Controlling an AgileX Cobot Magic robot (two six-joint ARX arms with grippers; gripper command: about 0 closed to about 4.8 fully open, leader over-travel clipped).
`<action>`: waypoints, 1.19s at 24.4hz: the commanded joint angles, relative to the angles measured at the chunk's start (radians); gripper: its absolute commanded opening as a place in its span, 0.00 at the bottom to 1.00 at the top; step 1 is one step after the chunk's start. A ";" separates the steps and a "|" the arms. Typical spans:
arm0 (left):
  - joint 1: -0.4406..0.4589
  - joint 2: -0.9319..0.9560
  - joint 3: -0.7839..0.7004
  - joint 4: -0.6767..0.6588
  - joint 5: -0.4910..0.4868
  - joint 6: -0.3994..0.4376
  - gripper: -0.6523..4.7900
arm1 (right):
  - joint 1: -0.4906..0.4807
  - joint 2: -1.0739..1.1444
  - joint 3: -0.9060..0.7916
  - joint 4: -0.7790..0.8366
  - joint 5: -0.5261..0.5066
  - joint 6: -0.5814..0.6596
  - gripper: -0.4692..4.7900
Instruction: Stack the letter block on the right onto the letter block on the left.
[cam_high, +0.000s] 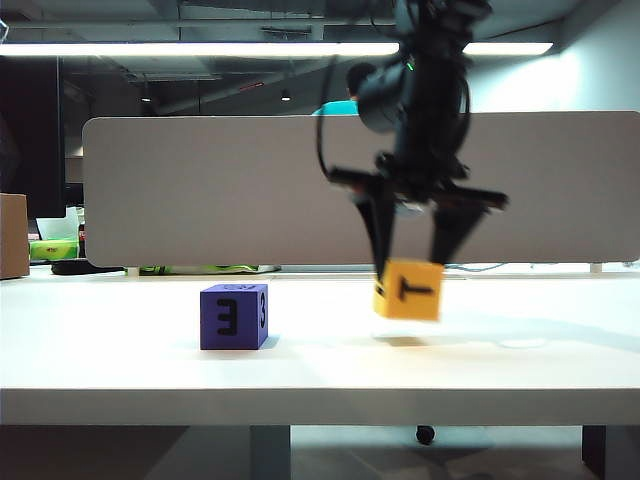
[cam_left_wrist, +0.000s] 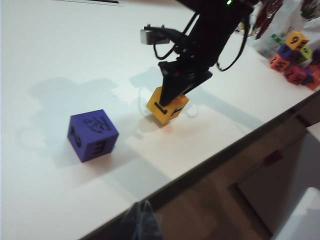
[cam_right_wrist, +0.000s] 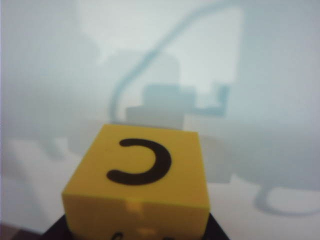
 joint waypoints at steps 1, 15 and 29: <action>0.001 0.000 0.008 0.023 -0.044 0.023 0.11 | 0.052 -0.012 0.103 -0.011 0.011 -0.189 0.57; 0.001 -0.055 0.008 0.037 -0.087 0.021 0.11 | 0.197 -0.001 0.241 0.146 0.034 -0.721 0.58; 0.000 -0.067 0.008 0.025 -0.136 0.033 0.11 | 0.294 0.064 0.241 0.178 0.092 -0.862 0.59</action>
